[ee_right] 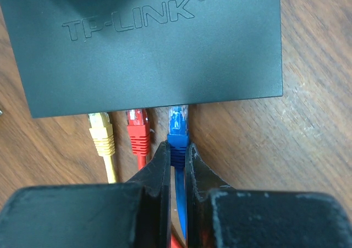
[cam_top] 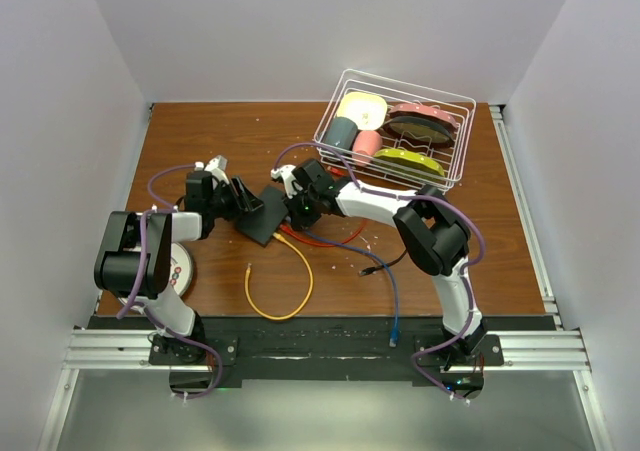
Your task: Insert the plug into the switch port
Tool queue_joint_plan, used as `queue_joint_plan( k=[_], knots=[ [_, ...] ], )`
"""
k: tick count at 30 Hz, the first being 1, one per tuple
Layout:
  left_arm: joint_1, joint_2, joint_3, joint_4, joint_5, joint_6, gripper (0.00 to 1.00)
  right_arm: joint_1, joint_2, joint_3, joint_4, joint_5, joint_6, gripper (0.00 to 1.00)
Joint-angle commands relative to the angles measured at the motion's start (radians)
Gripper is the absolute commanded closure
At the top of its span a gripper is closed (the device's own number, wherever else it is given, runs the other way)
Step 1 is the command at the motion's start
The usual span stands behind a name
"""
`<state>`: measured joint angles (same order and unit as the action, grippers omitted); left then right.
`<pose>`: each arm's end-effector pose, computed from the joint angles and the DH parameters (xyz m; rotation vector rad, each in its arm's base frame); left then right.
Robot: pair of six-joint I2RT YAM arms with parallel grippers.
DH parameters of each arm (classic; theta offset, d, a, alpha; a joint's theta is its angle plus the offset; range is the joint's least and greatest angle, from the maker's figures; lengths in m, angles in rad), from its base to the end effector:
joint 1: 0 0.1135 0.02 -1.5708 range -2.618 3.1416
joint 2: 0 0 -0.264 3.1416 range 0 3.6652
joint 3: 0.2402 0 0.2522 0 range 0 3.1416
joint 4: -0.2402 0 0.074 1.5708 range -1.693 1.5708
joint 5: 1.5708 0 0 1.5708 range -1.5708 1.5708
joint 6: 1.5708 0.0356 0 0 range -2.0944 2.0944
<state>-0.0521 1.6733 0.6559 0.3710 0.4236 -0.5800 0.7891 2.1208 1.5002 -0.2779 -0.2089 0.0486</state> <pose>0.3106 -0.0309 0.1351 -0.3559 2.2452 -0.8120 0.3188 0.3316 0.1598 -1.0072 2.3375 0.6051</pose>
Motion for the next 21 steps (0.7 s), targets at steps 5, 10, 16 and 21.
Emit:
queue_joint_plan(
  k=[5, 10, 16, 21],
  knots=[
    [-0.026, -0.017, -0.004, -0.003, 0.121, 0.028, 0.45, 0.012, 0.005, 0.048, 0.126, -0.108, -0.071, 1.0],
    [-0.046, 0.005, -0.002, -0.004, 0.138, 0.035, 0.45, 0.013, -0.004, 0.055, 0.135, -0.164, -0.136, 1.0],
    [-0.061, 0.0, -0.002, -0.007, 0.141, 0.039, 0.46, 0.013, 0.014, 0.092, 0.123, -0.144, -0.167, 1.0],
    [-0.084, -0.006, 0.001, -0.021, 0.153, 0.043, 0.47, 0.012, 0.028, 0.126, 0.151, -0.145, -0.161, 1.0]
  ],
)
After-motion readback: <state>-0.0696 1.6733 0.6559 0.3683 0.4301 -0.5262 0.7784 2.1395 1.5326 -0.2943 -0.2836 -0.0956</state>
